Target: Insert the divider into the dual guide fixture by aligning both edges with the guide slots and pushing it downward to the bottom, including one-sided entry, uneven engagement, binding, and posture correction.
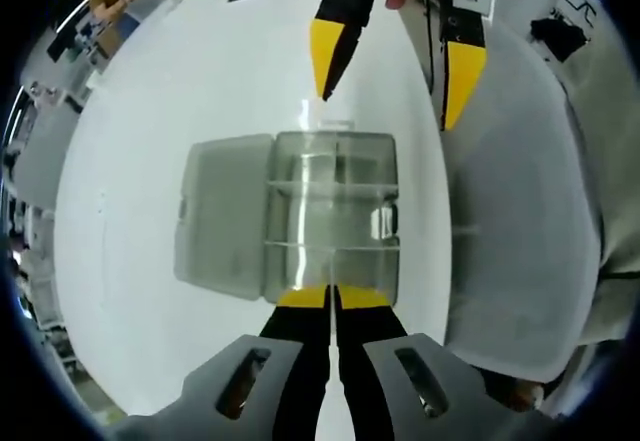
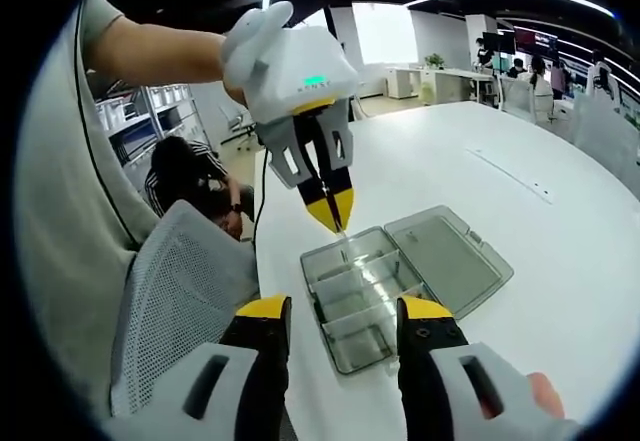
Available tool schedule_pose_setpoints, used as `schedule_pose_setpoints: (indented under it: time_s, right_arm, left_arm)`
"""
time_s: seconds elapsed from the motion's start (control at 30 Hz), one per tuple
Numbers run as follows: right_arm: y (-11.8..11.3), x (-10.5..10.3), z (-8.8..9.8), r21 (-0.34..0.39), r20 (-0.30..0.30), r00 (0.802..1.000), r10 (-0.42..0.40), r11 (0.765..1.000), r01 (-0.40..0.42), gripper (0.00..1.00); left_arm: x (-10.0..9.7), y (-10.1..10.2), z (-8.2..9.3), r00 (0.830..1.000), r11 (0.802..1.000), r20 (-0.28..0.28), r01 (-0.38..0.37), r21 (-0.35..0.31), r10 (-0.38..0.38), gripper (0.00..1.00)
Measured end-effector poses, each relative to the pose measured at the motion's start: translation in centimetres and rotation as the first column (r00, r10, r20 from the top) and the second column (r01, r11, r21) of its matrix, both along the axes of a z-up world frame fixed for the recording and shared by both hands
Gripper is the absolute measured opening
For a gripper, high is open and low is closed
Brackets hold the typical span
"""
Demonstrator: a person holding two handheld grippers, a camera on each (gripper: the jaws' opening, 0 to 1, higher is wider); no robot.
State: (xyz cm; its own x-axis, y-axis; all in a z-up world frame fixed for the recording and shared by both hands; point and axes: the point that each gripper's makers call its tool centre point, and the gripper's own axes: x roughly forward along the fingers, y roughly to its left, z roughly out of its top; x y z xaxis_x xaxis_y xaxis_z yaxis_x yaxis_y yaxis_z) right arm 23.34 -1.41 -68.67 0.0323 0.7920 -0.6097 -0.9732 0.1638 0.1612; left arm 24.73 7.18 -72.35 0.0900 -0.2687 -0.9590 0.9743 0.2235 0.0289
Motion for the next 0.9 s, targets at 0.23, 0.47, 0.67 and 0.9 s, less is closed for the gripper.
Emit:
schedule_pose_setpoints:
  time_s: [0.23,0.47,0.67,0.9]
  right_arm:
    - [0.12,-0.12,0.07,0.001,0.001,1.000,0.003,1.000,-0.003,0.39]
    - [-0.03,-0.17,0.11,0.002,-0.001,1.000,-0.002,1.000,0.002,0.39]
    - [-0.20,-0.15,0.02,0.000,-0.002,1.000,-0.007,1.000,0.007,0.38]
    - [-0.12,-0.12,0.10,0.002,-0.001,1.000,-0.007,1.000,0.007,0.39]
  left_arm:
    - [-0.14,-0.26,0.32,1.000,1.000,0.001,0.004,-0.006,-0.004,0.00]
    - [-0.20,-0.35,-0.04,1.000,1.000,-0.003,0.007,-0.002,-0.007,0.00]
    - [-0.12,-0.48,-0.04,1.000,1.000,-0.004,0.007,-0.006,-0.007,0.00]
    - [-0.06,-0.47,-0.12,1.000,1.000,-0.004,0.010,-0.004,-0.010,0.00]
